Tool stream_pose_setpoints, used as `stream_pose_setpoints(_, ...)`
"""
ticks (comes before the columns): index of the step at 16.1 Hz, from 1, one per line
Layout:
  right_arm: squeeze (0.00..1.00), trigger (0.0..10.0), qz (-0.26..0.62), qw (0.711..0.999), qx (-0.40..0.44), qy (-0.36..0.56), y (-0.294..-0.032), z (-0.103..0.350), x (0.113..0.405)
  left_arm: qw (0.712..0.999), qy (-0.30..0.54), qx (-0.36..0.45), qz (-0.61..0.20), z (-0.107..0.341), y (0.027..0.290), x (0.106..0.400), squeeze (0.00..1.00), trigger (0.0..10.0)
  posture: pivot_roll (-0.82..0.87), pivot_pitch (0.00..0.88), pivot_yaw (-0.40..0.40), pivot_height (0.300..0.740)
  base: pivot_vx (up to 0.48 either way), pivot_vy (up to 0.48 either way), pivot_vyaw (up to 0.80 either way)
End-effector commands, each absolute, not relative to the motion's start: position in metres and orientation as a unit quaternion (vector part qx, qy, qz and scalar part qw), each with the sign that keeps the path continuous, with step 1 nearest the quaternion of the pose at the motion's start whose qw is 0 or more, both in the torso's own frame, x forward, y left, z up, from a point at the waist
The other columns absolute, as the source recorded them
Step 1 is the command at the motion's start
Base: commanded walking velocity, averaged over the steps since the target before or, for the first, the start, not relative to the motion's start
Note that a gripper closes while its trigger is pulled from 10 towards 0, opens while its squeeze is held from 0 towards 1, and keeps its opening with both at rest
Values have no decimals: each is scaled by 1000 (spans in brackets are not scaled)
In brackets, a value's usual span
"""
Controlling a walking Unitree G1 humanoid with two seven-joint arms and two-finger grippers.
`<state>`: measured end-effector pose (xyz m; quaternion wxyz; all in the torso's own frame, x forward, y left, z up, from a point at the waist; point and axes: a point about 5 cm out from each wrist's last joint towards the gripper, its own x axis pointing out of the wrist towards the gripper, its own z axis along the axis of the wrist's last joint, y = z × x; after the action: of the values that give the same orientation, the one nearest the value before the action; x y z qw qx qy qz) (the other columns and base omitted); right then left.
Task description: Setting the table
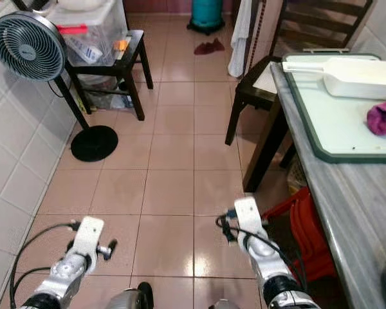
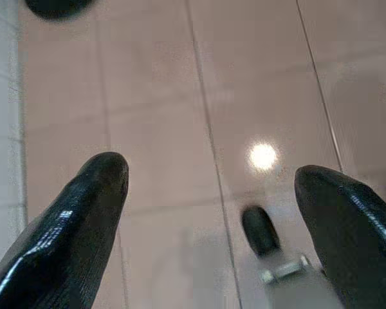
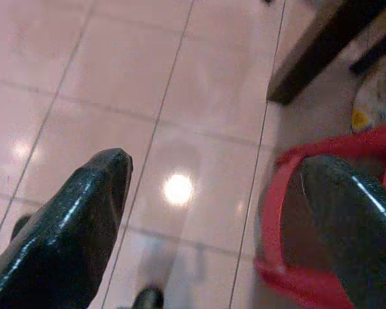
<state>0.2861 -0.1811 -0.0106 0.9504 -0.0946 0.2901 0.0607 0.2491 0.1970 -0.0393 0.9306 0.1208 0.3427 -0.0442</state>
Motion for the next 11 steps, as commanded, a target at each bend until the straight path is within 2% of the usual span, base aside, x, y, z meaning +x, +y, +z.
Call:
stream_pose_setpoints(1, 0, 10000, 53, 943, -87, 316, -183, -18, 280, 919, 374, 115, -34, -48, 205, 237, 0, 10000, -74, 151, 11, 740, 0, 0, 0)
stream_pose_setpoints(3, 0, 10000, 22, 936, -67, 346, -184, -28, 271, 913, 396, 103, -5, -53, 217, 228, 0, 10000, -85, 146, 20, 740, 0, 0, 0)
stream_pose_setpoints(5, 0, 10000, -38, 931, -7, 363, -186, -36, 261, 910, 404, 94, 4, -57, 220, 220, 0, 10000, -92, 141, 22, 740, 0, 0, 0)
stream_pose_setpoints(7, 0, 10000, -51, 923, 13, 380, -178, -44, 253, 905, 418, 76, 16, -62, 218, 214, 0, 10000, -94, 139, 19, 740, 0, 0, 0)
stream_pose_setpoints(8, 0, 10000, -30, 924, 8, 382, -170, -45, 252, 902, 426, 68, 19, -65, 215, 211, 0, 10000, -106, 145, 18, 740, 0, 0, 0)
stream_pose_setpoints(11, 0, 10000, -54, 921, 12, 386, -180, -46, 251, 898, 436, 56, 21, -68, 208, 208, 0, 10000, -122, 153, 6, 740, 0, 0, 0)
